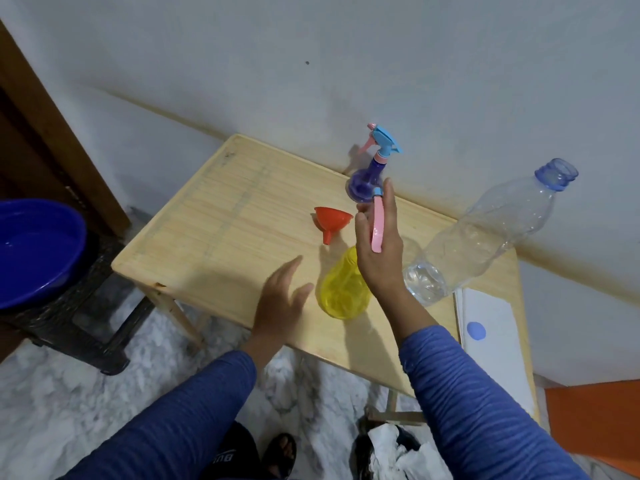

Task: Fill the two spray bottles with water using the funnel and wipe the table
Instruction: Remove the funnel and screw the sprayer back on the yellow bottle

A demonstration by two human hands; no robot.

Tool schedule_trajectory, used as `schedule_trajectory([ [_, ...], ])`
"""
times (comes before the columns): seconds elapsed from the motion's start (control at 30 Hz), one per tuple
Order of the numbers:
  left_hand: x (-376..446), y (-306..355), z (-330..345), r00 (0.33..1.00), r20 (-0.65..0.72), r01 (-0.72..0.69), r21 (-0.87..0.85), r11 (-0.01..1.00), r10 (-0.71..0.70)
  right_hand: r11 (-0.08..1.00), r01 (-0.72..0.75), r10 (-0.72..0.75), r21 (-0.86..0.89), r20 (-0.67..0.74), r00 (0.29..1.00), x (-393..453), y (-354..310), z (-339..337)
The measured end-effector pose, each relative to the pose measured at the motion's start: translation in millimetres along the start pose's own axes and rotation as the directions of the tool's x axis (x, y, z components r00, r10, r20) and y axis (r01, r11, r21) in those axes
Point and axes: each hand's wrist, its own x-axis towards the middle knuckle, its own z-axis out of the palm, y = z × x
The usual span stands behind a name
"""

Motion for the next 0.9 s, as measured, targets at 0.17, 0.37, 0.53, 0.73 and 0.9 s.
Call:
schedule_trajectory([
  [0.17,16.8,-53.9,-36.9,0.966,-0.13,0.257,0.466,0.847,-0.222,0.955,-0.202,0.139,0.217,0.274,0.952,2.0,-0.5,-1.3],
  [0.37,15.4,-66.1,-45.2,0.905,-0.055,0.349,0.663,0.662,-0.422,0.715,-0.534,0.315,0.451,0.474,0.822,-1.9,7.7,11.9],
  [0.53,17.0,-61.4,-47.0,0.878,-0.025,0.353,0.707,0.613,-0.477,0.706,-0.61,0.369,0.36,0.548,0.75,-1.1,16.5,18.2],
  [0.73,18.1,-59.0,-47.5,0.87,-0.014,0.354,0.714,0.604,-0.493,0.657,-0.657,0.411,0.369,0.555,0.723,4.6,23.3,20.4],
  [0.9,18.7,-58.8,-46.6,0.864,-0.016,0.363,0.714,0.599,-0.504,0.62,-0.677,0.451,0.397,0.526,0.721,6.7,23.6,24.3],
])
